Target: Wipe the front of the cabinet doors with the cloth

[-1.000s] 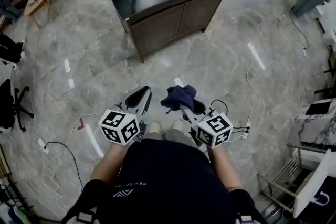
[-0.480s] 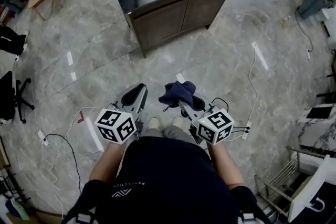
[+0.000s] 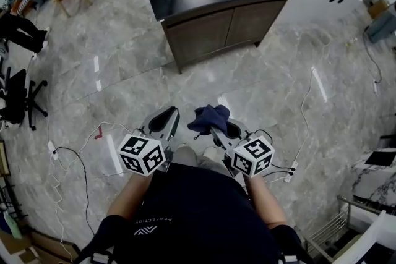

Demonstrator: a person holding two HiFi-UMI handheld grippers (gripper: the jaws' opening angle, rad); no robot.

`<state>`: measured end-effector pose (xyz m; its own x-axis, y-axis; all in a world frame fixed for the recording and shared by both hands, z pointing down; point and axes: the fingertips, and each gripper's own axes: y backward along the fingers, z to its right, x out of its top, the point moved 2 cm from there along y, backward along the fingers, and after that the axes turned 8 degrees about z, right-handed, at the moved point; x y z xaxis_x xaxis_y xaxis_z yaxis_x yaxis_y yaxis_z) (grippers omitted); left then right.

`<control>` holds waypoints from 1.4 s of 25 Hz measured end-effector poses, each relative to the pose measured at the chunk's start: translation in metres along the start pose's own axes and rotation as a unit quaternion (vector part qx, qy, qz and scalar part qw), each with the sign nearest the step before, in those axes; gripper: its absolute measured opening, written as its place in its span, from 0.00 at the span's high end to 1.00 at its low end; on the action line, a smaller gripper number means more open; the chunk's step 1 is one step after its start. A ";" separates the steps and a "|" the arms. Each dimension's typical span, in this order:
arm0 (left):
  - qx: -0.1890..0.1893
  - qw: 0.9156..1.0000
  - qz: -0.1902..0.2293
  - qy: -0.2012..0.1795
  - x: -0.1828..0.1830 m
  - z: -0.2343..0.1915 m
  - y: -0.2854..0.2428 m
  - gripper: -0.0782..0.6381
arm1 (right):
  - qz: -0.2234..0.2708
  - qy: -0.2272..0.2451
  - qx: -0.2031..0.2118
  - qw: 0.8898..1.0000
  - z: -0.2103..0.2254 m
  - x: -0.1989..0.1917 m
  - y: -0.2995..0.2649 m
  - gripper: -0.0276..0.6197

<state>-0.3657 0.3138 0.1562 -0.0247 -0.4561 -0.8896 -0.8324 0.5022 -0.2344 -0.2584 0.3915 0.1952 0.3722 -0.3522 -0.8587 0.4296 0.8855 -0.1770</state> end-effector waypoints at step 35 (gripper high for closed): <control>0.049 0.998 0.025 0.026 0.041 -0.123 -0.117 0.84 | -0.093 0.016 0.048 0.994 0.115 0.042 -0.167 0.85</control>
<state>-0.3370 0.1459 0.1952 -0.0946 -0.4651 -0.8802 -0.7716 0.5929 -0.2303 -0.2195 0.1937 0.2437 0.2529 -0.4954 -0.8310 0.5663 0.7722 -0.2880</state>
